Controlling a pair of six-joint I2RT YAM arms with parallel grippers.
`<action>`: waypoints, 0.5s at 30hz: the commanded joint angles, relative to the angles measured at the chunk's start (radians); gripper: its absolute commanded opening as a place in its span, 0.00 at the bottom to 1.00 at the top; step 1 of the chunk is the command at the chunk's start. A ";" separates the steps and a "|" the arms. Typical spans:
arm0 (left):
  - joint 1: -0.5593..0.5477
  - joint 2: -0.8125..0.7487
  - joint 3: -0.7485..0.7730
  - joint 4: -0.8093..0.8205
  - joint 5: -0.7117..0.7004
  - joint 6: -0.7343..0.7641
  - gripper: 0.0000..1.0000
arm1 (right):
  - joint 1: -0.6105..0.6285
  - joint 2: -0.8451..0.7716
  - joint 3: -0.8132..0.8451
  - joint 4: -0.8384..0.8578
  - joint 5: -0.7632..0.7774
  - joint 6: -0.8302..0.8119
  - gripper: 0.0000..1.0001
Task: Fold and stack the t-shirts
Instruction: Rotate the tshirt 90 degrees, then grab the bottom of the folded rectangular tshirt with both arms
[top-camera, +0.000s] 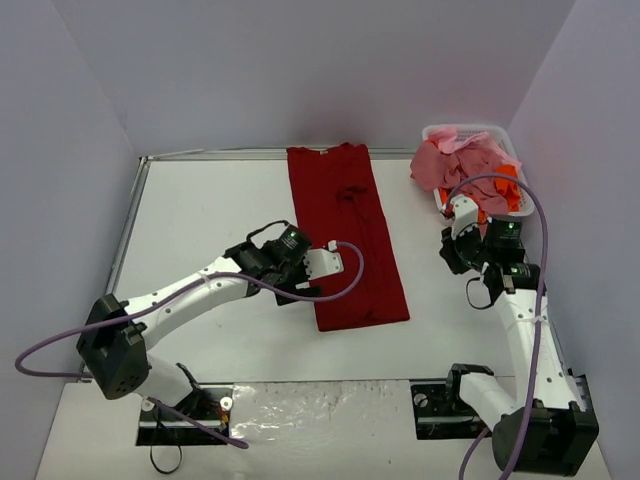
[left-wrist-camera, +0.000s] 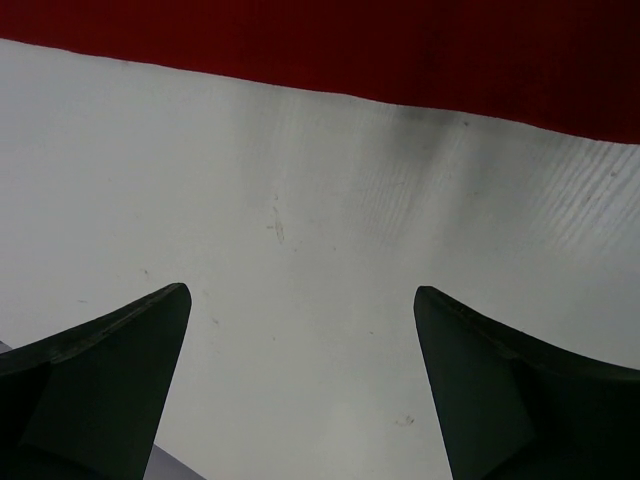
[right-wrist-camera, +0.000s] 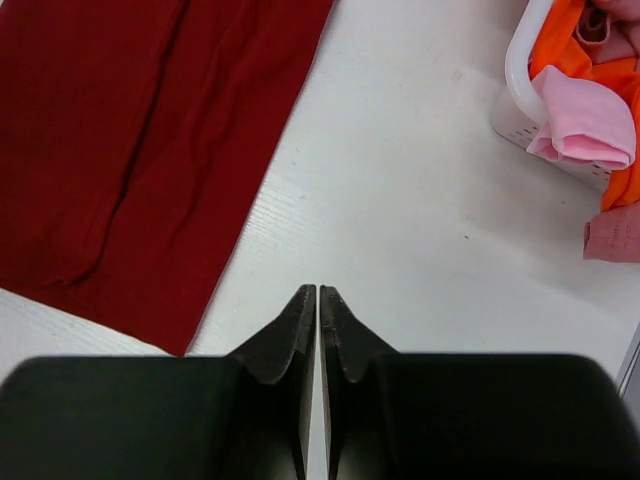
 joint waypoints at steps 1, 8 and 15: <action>0.007 0.054 0.021 0.159 -0.035 0.008 0.94 | -0.031 -0.038 -0.025 0.082 -0.075 0.024 0.00; 0.014 0.229 0.104 0.211 0.111 -0.070 0.53 | -0.068 -0.041 -0.042 0.083 -0.081 -0.016 0.00; 0.017 0.331 0.157 0.211 0.162 -0.134 0.02 | -0.091 -0.081 -0.108 0.099 -0.060 -0.070 0.00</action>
